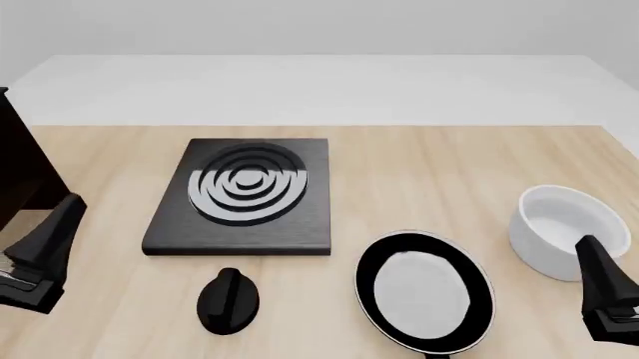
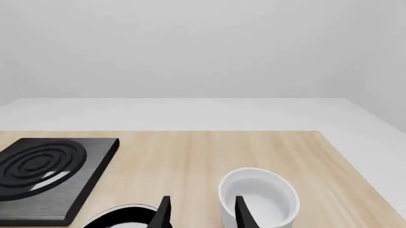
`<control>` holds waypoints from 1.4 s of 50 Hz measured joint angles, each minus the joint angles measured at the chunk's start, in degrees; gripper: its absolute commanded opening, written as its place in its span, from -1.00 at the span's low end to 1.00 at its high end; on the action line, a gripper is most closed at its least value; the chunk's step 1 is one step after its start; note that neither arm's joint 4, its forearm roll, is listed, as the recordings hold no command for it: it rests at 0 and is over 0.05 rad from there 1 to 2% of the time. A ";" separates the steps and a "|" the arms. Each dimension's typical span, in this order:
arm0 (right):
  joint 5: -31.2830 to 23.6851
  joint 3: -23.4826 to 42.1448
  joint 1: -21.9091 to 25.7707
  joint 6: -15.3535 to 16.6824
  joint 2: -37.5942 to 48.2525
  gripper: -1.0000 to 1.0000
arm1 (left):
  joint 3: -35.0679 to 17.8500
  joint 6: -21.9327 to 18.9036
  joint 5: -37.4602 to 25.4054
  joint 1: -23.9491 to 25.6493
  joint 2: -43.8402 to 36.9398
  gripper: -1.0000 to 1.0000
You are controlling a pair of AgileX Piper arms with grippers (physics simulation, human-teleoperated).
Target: Put the frying pan under the cabinet shelf.
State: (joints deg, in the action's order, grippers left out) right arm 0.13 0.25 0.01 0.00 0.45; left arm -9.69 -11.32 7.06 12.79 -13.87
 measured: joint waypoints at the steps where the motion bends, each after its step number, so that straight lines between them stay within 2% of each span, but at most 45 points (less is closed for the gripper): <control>1: 0.00 0.00 0.00 0.00 0.00 1.00 | -0.15 -0.42 0.42 0.44 -0.64 1.00; 24: 0.00 0.00 0.00 0.00 0.00 1.00 | -2.63 -11.57 4.73 13.75 -9.63 1.00; 52: 0.00 0.00 0.00 0.00 0.00 1.00 | -2.01 -32.68 13.00 33.62 -21.84 1.00; 70: 0.00 0.00 0.00 0.00 0.00 1.00 | -1.63 -42.31 16.27 44.41 -29.04 1.00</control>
State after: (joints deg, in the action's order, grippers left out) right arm 0.13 0.25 0.01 0.00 0.45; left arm -11.33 -53.62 23.33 57.19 -42.92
